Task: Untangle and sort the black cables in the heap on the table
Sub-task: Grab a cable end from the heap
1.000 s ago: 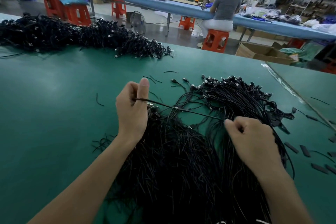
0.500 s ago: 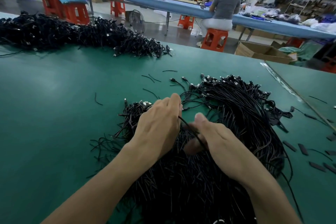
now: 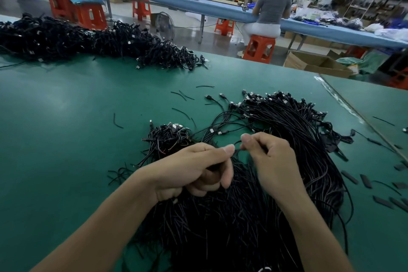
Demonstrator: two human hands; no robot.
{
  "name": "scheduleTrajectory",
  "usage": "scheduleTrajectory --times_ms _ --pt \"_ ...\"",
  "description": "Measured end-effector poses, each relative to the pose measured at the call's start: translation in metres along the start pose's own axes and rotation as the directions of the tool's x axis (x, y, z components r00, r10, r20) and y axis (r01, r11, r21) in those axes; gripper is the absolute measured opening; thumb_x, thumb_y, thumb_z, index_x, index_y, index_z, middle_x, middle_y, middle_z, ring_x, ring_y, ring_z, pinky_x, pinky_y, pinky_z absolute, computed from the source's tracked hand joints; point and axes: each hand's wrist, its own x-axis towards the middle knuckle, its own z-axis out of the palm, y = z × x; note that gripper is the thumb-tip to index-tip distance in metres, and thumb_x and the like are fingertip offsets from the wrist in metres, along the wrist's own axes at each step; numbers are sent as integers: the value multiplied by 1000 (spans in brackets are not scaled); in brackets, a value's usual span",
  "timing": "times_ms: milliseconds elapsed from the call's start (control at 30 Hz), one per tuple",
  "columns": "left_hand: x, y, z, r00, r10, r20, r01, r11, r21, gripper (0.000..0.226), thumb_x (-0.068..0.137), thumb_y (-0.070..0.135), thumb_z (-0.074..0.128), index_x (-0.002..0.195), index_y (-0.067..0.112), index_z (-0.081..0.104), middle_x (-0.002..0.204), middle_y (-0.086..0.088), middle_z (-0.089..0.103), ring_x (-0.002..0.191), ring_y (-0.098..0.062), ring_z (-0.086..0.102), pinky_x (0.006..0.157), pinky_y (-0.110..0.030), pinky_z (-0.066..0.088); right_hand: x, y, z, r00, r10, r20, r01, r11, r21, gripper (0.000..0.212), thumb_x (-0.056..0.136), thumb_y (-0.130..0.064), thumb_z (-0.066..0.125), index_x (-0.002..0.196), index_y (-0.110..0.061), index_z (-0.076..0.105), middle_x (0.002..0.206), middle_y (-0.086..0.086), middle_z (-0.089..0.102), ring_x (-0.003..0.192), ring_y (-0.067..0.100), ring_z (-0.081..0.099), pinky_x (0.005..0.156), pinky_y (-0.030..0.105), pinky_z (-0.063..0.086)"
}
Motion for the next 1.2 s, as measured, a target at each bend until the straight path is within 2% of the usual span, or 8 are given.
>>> scheduleTrajectory --times_ms 133,233,367,500,700,900,1100,1200 --pt "7 -1 11 971 224 -85 -239 892 -385 45 101 43 44 81 13 72 52 10 32 44 -4 27 39 -15 29 -7 -9 9 933 -46 357 32 998 46 32 101 -32 51 86 -10 68 69 20 59 57 25 46 57 49 44" --pt "18 -8 9 886 255 -387 -424 783 -455 43 98 37 45 95 9 78 58 5 49 48 -6 44 44 -18 41 -16 -11 10 860 -38 508 67 997 -39 32 102 -26 49 73 -20 59 54 -4 48 47 13 38 48 36 35" --pt "22 -25 1 703 353 -618 -375 922 100 37 103 29 42 98 9 74 76 -5 71 70 -18 69 64 -26 56 -21 -15 0 811 -53 583 149 982 -119 29 99 -32 53 72 -28 62 56 -5 55 45 11 41 46 28 35" --pt "14 -27 8 857 335 -392 -116 866 486 46 103 39 40 72 21 69 59 -1 67 50 -16 62 48 -24 47 -14 -19 -10 896 -158 415 221 969 -107 12 92 -38 64 84 -32 70 76 -13 67 67 2 62 61 26 50" --pt "2 -12 17 967 -55 -248 4 980 -201 56 98 50 42 53 17 51 38 6 28 31 -7 22 34 -15 18 -6 -13 -8 964 -218 153 226 973 -37 13 87 -40 69 82 -30 75 74 -12 69 68 11 63 63 38 52" --pt "2 2 8 962 198 -187 -272 692 -669 43 99 40 49 72 13 71 51 7 51 41 -3 47 38 -15 40 -19 -15 9 907 -106 409 158 983 -96 32 99 -41 49 69 -36 59 56 -7 52 44 6 38 47 36 36" --pt "13 -17 7 704 425 -569 -370 903 217 38 96 40 44 102 17 74 96 -2 77 94 -16 73 78 -21 57 -19 -27 -5 868 -145 474 242 959 -149 26 98 -40 49 81 -25 62 67 -8 61 55 6 53 54 26 43" --pt "9 -20 16 852 304 -426 -177 934 311 43 103 36 40 79 18 71 67 6 72 62 -5 69 58 -14 51 -10 -30 -13 903 -220 370 296 941 -163 31 89 -54 51 85 -30 69 79 -16 67 78 4 64 70 32 53"
